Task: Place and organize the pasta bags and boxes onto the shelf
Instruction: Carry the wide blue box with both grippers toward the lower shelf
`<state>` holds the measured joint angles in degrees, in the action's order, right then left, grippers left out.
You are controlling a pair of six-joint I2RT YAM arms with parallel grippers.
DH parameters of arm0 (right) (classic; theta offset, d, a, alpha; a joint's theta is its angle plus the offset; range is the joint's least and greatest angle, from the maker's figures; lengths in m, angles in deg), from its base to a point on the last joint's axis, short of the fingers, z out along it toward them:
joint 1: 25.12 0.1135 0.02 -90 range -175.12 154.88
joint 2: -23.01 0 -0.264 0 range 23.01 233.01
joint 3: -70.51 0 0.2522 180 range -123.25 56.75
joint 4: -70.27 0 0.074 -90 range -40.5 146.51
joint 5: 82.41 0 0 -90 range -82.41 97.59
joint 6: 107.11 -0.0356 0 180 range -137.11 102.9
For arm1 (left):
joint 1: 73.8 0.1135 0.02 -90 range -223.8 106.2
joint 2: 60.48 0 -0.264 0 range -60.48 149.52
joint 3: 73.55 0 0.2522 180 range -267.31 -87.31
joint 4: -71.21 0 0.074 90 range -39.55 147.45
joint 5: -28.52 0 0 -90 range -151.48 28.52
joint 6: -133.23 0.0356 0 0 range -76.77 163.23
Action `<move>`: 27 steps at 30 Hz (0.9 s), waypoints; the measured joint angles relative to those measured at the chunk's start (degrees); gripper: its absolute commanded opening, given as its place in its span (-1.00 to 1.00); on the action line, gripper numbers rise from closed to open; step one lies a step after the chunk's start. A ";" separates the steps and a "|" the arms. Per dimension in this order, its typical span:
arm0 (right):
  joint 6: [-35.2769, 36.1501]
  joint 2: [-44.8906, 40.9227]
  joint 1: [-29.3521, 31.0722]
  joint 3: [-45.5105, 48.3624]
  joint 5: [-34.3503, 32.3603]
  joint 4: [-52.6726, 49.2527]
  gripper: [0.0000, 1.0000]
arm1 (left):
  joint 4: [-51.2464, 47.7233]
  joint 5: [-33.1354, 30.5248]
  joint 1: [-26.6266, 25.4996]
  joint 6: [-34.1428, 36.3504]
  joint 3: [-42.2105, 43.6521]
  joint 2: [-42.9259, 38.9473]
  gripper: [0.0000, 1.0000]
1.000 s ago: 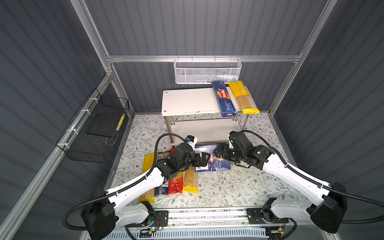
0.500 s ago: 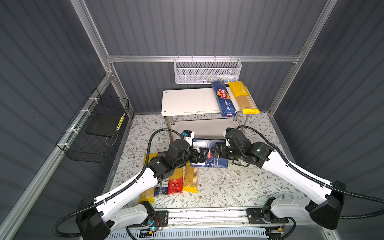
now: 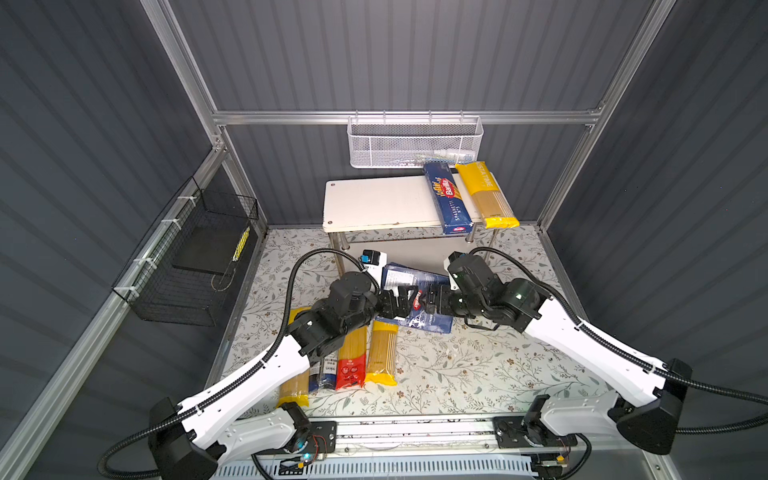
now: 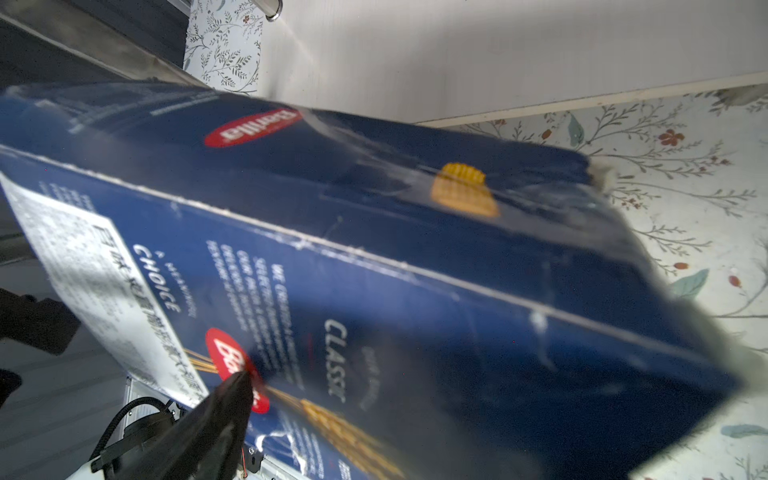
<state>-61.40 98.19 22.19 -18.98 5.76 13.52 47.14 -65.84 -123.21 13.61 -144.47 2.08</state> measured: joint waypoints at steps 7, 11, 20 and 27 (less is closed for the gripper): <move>1.40 2.27 0.00 -5.92 -0.70 -2.64 0.79 | -1.42 -1.77 0.00 1.25 -3.10 0.00 1.00; 2.25 3.02 0.00 -9.09 -1.11 -3.82 0.79 | -1.66 -2.64 0.00 2.08 -4.98 -0.11 0.99; 3.02 3.15 0.17 -11.85 -1.20 -4.70 0.78 | -2.16 -2.64 0.00 2.49 -6.82 -1.14 0.99; 3.41 4.48 0.70 -15.78 -1.84 -6.80 0.78 | -3.72 -3.02 -0.02 3.13 -9.29 -0.87 1.00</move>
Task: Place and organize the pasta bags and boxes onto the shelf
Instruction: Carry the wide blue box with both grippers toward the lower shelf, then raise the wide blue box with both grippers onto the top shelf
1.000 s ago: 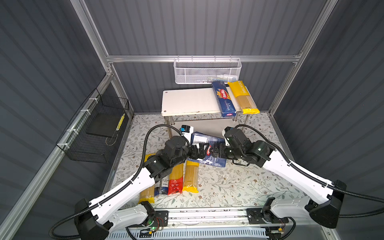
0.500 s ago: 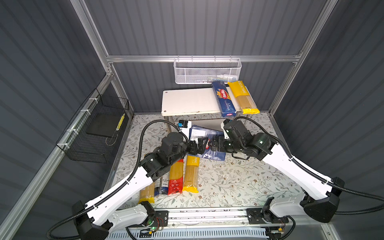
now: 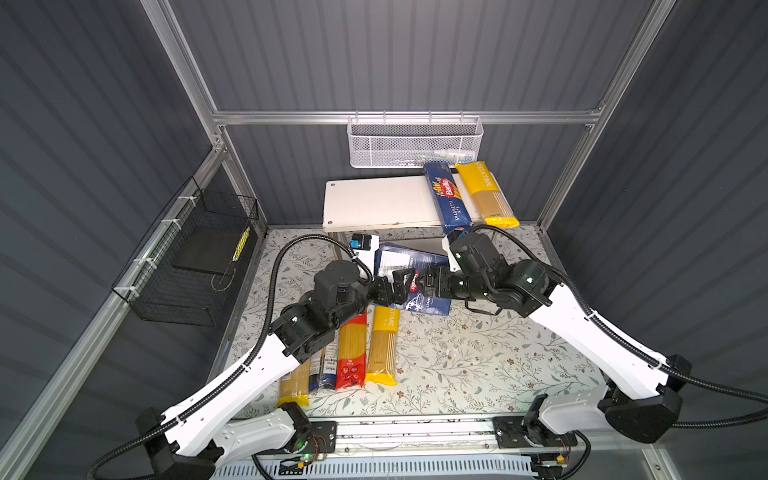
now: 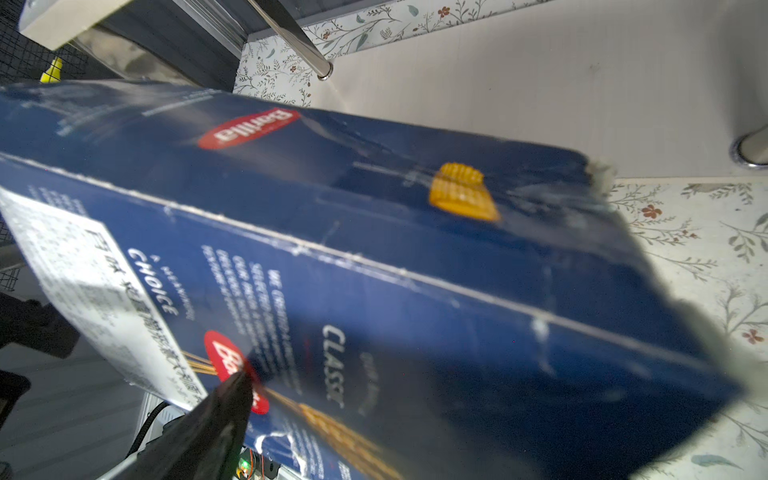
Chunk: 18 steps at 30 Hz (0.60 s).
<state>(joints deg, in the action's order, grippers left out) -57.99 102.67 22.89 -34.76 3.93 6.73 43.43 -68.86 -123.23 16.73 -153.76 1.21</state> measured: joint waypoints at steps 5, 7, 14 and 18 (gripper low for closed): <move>0.42 1.73 0.26 -5.18 -0.90 -2.64 0.78 | -0.33 -0.72 0.00 0.59 -2.58 0.96 1.00; 0.48 2.49 0.33 -7.13 -0.98 -3.56 0.78 | -0.61 -1.18 0.00 0.94 -3.61 1.07 0.99; 1.66 5.66 0.42 -13.75 -0.79 -6.05 0.78 | -2.08 -3.06 0.00 2.58 -6.27 1.22 1.00; 2.58 7.48 0.46 -16.90 -0.63 -6.73 0.78 | -3.56 -4.70 0.00 4.02 -8.02 1.49 1.00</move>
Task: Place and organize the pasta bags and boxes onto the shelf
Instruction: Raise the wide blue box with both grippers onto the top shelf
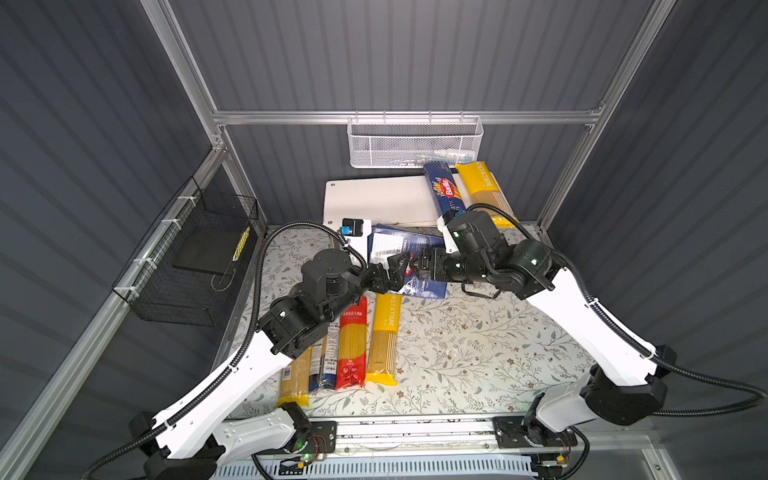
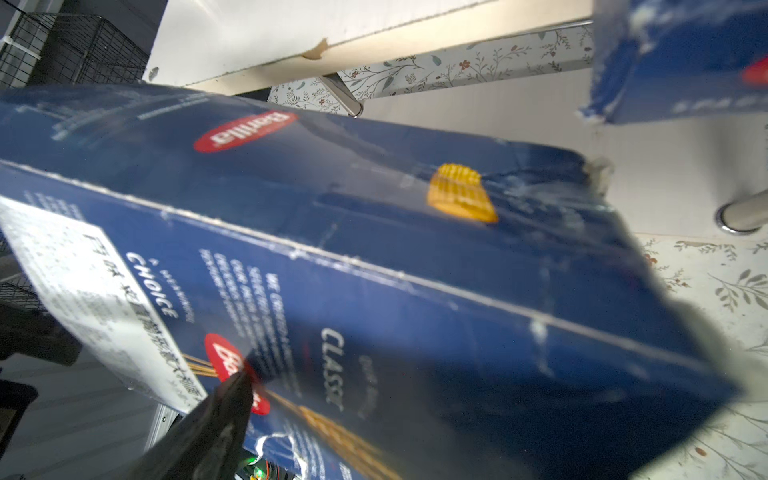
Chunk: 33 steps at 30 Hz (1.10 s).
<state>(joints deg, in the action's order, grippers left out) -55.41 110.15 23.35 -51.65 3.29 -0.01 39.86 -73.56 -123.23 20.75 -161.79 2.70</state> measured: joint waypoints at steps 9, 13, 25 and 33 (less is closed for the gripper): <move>1.75 6.12 0.02 -12.24 -0.28 -4.96 0.78 | -2.47 -3.39 0.00 3.23 -5.35 2.23 1.00; 2.62 8.48 0.02 -17.27 -0.31 -6.08 0.78 | -2.82 -4.81 0.00 4.39 -7.69 2.75 1.00; 4.26 13.25 -0.57 -28.52 0.92 -7.87 0.77 | -3.02 -6.71 0.00 8.68 -13.53 4.17 1.00; 4.46 14.62 -2.36 -29.59 2.67 -6.49 0.77 | -3.04 -9.05 0.00 11.63 -15.93 6.84 1.00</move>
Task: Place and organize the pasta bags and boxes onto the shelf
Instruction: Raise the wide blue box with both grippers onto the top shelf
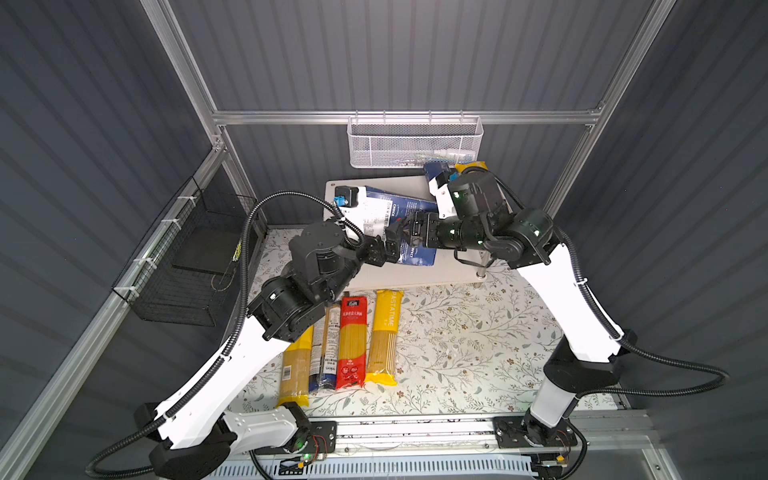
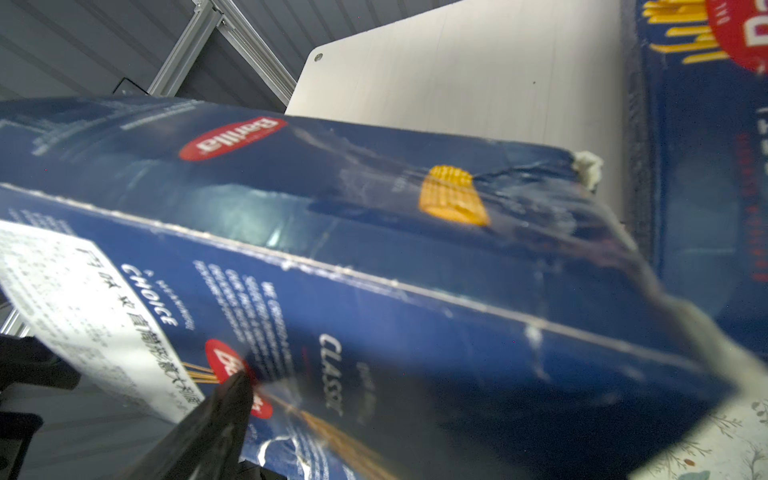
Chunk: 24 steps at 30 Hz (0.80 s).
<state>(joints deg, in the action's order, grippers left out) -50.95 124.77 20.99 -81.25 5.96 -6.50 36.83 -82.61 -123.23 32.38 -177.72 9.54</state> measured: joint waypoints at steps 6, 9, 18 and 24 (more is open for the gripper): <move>0.83 1.09 -1.33 -0.66 1.05 2.10 0.77 | 0.92 -1.66 0.31 1.64 -1.36 1.75 1.00; 0.87 1.97 -2.08 -0.87 1.73 3.91 0.77 | 2.23 -1.49 1.64 2.34 -1.84 2.78 1.00; 0.87 5.01 -4.11 -0.92 2.12 9.51 0.77 | 6.14 3.19 7.48 2.82 -2.12 5.99 1.00; 0.66 5.46 -5.70 -0.92 2.23 11.08 0.77 | 6.95 4.50 8.33 3.30 -4.48 8.44 1.00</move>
<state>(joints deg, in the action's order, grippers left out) -50.29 130.23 15.28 -82.17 8.19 4.58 43.78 -78.10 -114.90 35.68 -182.20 17.97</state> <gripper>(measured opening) 0.886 0.997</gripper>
